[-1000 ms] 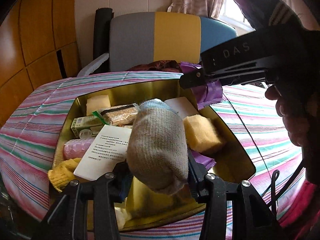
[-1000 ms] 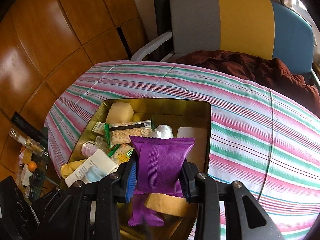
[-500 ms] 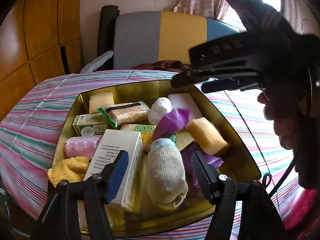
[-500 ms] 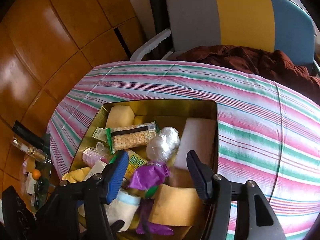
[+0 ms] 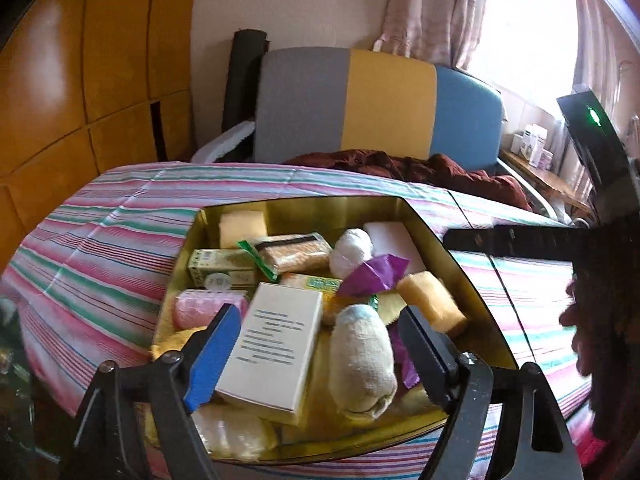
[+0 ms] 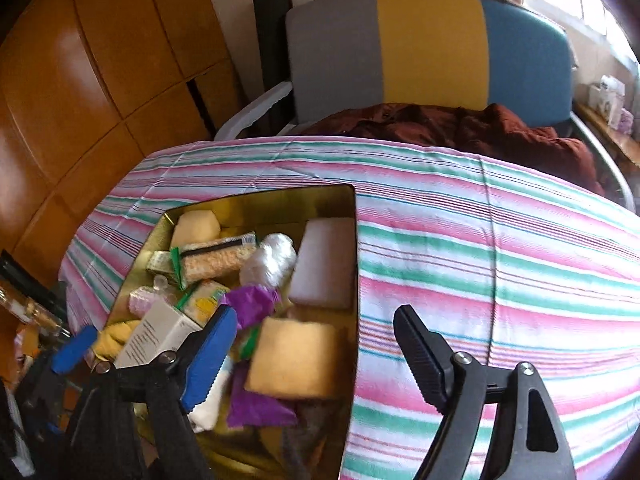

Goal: Organize objects

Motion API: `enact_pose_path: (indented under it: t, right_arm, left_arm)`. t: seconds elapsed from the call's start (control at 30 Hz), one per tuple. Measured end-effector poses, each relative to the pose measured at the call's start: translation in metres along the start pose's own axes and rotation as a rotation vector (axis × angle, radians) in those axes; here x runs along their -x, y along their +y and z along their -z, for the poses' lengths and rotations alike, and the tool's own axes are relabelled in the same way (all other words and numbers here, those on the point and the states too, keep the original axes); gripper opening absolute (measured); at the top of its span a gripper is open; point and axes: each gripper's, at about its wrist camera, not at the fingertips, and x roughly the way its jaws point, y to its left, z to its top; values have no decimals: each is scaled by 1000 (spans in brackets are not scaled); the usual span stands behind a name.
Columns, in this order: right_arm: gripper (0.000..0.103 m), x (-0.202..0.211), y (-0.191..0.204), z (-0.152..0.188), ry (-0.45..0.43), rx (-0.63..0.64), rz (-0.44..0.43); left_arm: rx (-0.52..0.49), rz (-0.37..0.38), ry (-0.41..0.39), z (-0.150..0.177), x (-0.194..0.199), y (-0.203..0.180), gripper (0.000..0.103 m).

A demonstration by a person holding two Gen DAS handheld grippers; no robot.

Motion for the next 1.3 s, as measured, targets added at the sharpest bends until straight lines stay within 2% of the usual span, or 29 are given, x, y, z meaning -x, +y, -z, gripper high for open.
enact_pose_path:
  t: [0.1, 0.33, 0.6, 0.8, 0.93, 1.13, 1.3]
  right_arm:
    - [83, 5, 5, 14, -13, 10, 33]
    - [83, 18, 17, 36, -63, 33, 101]
    - [84, 36, 35, 52, -151, 57, 170]
    - [84, 48, 44, 57, -195, 79, 196]
    - [84, 55, 50, 61, -219, 93, 210]
    - [84, 55, 56, 64, -220, 106, 223]
    - [84, 49, 59, 67, -199, 109, 220]
  left_arm:
    - [29, -13, -21, -2, 9, 8, 93]
    - [85, -45, -69, -2, 30, 29, 103]
    - [98, -157, -63, 2, 40, 35, 103]
    - [90, -178, -69, 4, 46, 26, 103]
    - [61, -266, -52, 5, 46, 17, 103]
    - [82, -197, -53, 9, 52, 19, 103]
    - [100, -182, -56, 8, 54, 23, 103]
